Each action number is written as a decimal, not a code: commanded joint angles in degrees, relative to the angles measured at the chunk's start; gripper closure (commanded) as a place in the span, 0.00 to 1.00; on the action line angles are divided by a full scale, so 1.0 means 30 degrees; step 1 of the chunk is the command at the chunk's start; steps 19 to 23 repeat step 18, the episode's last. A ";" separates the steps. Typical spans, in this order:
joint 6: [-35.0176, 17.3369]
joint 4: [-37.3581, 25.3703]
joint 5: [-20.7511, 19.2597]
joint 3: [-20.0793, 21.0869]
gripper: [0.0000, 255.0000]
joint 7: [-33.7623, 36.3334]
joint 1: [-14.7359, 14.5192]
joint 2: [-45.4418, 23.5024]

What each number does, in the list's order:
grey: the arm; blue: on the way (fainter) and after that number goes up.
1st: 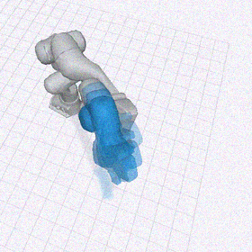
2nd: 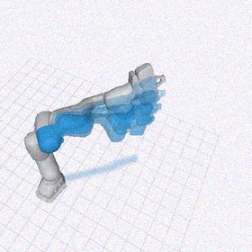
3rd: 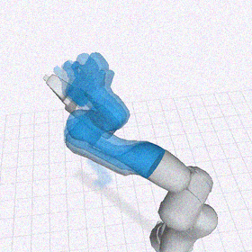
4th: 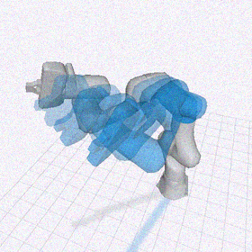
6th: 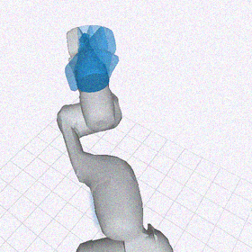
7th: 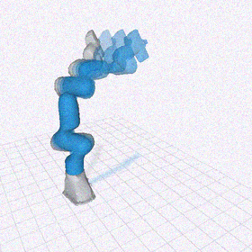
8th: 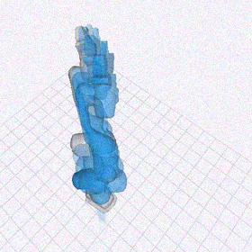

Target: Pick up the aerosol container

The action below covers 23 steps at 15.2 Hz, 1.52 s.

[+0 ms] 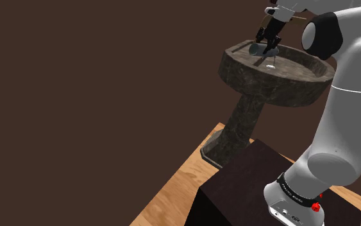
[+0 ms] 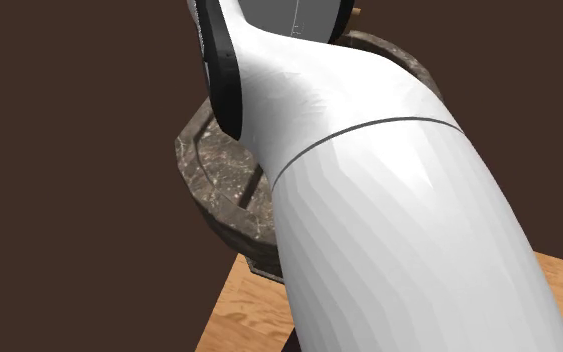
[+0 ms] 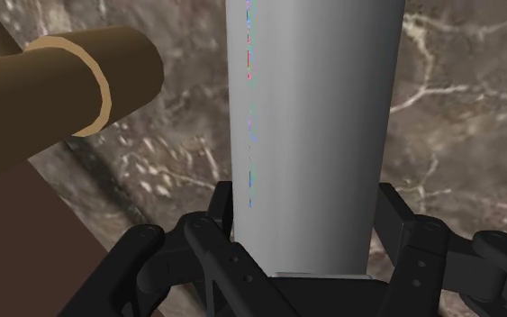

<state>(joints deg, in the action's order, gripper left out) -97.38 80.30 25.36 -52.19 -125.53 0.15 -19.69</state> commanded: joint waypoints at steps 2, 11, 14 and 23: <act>0.0244 -0.0293 0.0028 0.0002 1.00 0.0024 0.0099 -0.0058; 0.3013 -0.3818 0.0662 0.0175 1.00 0.0344 0.1447 -0.0900; 0.4059 -0.5277 0.1030 0.0297 1.00 0.0463 0.2119 -0.1339; 0.4864 -0.6456 0.1357 0.0420 1.00 0.0567 0.2704 -0.1717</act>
